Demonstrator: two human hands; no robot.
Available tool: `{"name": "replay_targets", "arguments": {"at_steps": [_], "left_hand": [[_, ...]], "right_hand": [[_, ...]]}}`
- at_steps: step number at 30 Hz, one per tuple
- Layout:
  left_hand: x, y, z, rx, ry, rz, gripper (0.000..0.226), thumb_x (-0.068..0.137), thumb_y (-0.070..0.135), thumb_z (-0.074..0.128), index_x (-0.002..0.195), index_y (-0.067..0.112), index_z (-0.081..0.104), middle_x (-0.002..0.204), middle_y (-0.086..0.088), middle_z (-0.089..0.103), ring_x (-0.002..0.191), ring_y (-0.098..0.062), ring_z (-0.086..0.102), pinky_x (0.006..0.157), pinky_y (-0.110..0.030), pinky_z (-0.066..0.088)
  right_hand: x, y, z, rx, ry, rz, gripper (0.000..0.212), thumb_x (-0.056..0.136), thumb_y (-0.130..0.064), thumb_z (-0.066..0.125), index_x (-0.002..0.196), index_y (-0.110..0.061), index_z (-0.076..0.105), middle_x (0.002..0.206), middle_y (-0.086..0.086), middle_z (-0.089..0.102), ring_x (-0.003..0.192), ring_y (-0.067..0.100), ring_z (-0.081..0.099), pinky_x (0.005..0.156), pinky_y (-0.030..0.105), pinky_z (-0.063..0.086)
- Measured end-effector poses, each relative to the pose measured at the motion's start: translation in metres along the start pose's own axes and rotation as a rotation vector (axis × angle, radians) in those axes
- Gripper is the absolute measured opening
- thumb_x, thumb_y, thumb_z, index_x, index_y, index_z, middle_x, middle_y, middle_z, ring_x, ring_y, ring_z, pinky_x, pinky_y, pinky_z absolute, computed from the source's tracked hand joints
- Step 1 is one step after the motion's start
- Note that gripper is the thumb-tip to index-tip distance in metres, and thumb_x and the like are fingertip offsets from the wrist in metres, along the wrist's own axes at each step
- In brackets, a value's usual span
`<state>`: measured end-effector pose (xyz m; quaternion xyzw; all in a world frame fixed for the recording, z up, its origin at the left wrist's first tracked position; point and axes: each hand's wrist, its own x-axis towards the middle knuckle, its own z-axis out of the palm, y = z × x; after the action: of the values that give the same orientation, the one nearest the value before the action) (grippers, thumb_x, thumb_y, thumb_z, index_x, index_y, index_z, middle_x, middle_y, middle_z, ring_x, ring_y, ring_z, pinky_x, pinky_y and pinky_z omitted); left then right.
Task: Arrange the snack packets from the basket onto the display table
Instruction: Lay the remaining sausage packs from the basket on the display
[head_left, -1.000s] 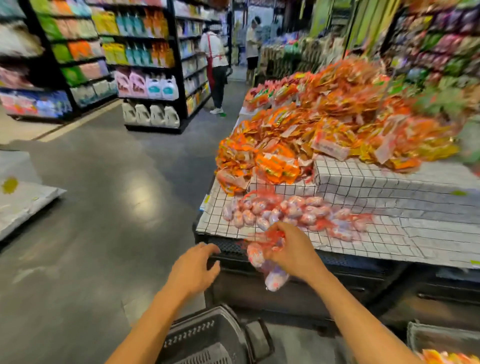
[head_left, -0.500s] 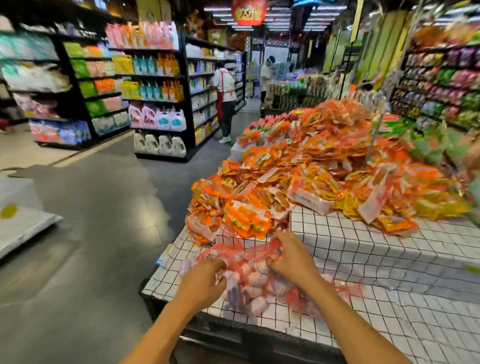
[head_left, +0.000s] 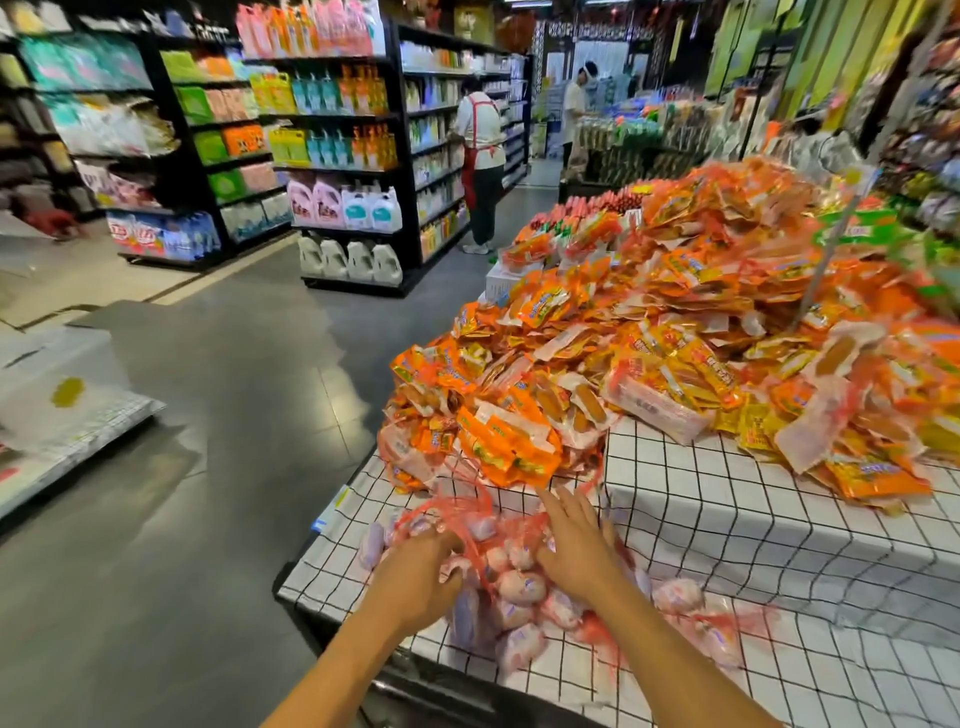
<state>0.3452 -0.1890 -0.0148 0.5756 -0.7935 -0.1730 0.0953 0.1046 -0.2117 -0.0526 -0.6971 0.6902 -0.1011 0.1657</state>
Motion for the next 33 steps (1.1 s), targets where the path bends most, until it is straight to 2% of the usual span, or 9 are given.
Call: {"name": "replay_targets", "arguments": {"at_steps": [2, 4, 7, 11, 16, 20, 26, 30, 33], "left_hand": [[0.003, -0.003, 0.005, -0.01, -0.018, 0.003, 0.037, 0.087, 0.041, 0.049, 0.121, 0.029, 0.059, 0.116, 0.004, 0.062, 0.102, -0.016, 0.059, 0.084, -0.036, 0.052], [0.005, -0.005, 0.007, -0.01, -0.026, 0.01, 0.036, 0.089, 0.042, 0.05, 0.121, 0.028, 0.059, 0.117, 0.004, 0.061, 0.104, -0.015, 0.058, 0.083, -0.035, 0.052], [0.008, -0.008, 0.011, -0.004, -0.03, 0.017, 0.037, 0.091, 0.042, 0.05, 0.123, 0.027, 0.059, 0.119, 0.003, 0.061, 0.106, -0.016, 0.057, 0.086, -0.035, 0.05], [0.008, -0.014, 0.015, 0.007, -0.053, 0.014, 0.038, 0.092, 0.042, 0.049, 0.125, 0.025, 0.059, 0.119, 0.001, 0.062, 0.107, -0.019, 0.057, 0.086, -0.035, 0.05], [0.004, -0.02, 0.023, 0.005, -0.071, 0.011, 0.034, 0.092, 0.043, 0.051, 0.123, 0.028, 0.058, 0.113, 0.001, 0.06, 0.099, -0.018, 0.059, 0.078, -0.035, 0.051], [0.003, -0.022, 0.025, 0.001, -0.054, 0.042, 0.031, 0.093, 0.041, 0.051, 0.12, 0.027, 0.059, 0.11, 0.002, 0.06, 0.097, -0.017, 0.059, 0.077, -0.033, 0.05], [0.003, -0.024, 0.023, 0.006, -0.038, 0.083, 0.031, 0.093, 0.041, 0.052, 0.12, 0.027, 0.059, 0.11, 0.003, 0.063, 0.096, -0.016, 0.059, 0.078, -0.034, 0.051], [0.005, -0.026, 0.019, 0.015, -0.033, 0.097, 0.035, 0.093, 0.042, 0.052, 0.124, 0.027, 0.058, 0.116, 0.003, 0.063, 0.1, -0.017, 0.061, 0.082, -0.035, 0.053], [0.005, -0.025, 0.015, 0.046, -0.025, 0.109, 0.037, 0.093, 0.043, 0.052, 0.126, 0.027, 0.057, 0.118, 0.004, 0.062, 0.103, -0.017, 0.061, 0.082, -0.035, 0.053]], "right_hand": [[0.003, 0.0, 0.002, -0.032, -0.025, 0.013, 0.082, 0.091, -0.054, 0.046, 0.156, -0.04, -0.001, 0.166, -0.004, -0.01, 0.152, 0.025, -0.014, 0.117, 0.059, -0.005], [0.005, 0.0, 0.006, -0.061, -0.028, 0.017, 0.085, 0.089, -0.064, 0.042, 0.156, -0.04, -0.005, 0.165, -0.002, -0.017, 0.15, 0.025, -0.021, 0.116, 0.059, -0.012], [0.009, -0.001, 0.011, -0.086, -0.026, 0.044, 0.086, 0.088, -0.075, 0.031, 0.156, -0.039, -0.005, 0.165, -0.001, -0.016, 0.15, 0.024, -0.023, 0.114, 0.058, -0.018], [0.012, -0.007, 0.017, -0.131, -0.027, 0.066, 0.084, 0.087, -0.079, 0.023, 0.158, -0.036, 0.007, 0.167, -0.001, -0.003, 0.152, 0.024, -0.012, 0.113, 0.06, -0.02], [0.008, -0.01, 0.016, -0.139, -0.015, 0.053, 0.084, 0.087, -0.078, 0.027, 0.157, -0.032, 0.016, 0.167, 0.001, 0.006, 0.153, 0.024, -0.004, 0.117, 0.061, -0.013], [-0.005, -0.014, 0.014, -0.146, -0.016, -0.002, 0.08, 0.092, -0.072, 0.031, 0.157, -0.029, 0.014, 0.166, 0.001, 0.006, 0.153, 0.023, -0.001, 0.122, 0.051, -0.003], [-0.017, -0.013, 0.021, -0.121, 0.02, -0.005, 0.076, 0.094, -0.069, 0.031, 0.157, -0.029, 0.016, 0.166, 0.002, 0.01, 0.153, 0.022, 0.004, 0.122, 0.047, 0.004], [-0.02, -0.016, 0.012, -0.095, 0.052, 0.0, 0.071, 0.095, -0.067, 0.033, 0.155, -0.03, 0.023, 0.164, 0.001, 0.019, 0.151, 0.022, 0.012, 0.122, 0.043, 0.011], [-0.025, -0.015, 0.003, -0.084, 0.076, 0.002, 0.064, 0.098, -0.06, 0.035, 0.152, -0.027, 0.03, 0.157, 0.001, 0.033, 0.145, 0.022, 0.028, 0.117, 0.039, 0.025]]}}
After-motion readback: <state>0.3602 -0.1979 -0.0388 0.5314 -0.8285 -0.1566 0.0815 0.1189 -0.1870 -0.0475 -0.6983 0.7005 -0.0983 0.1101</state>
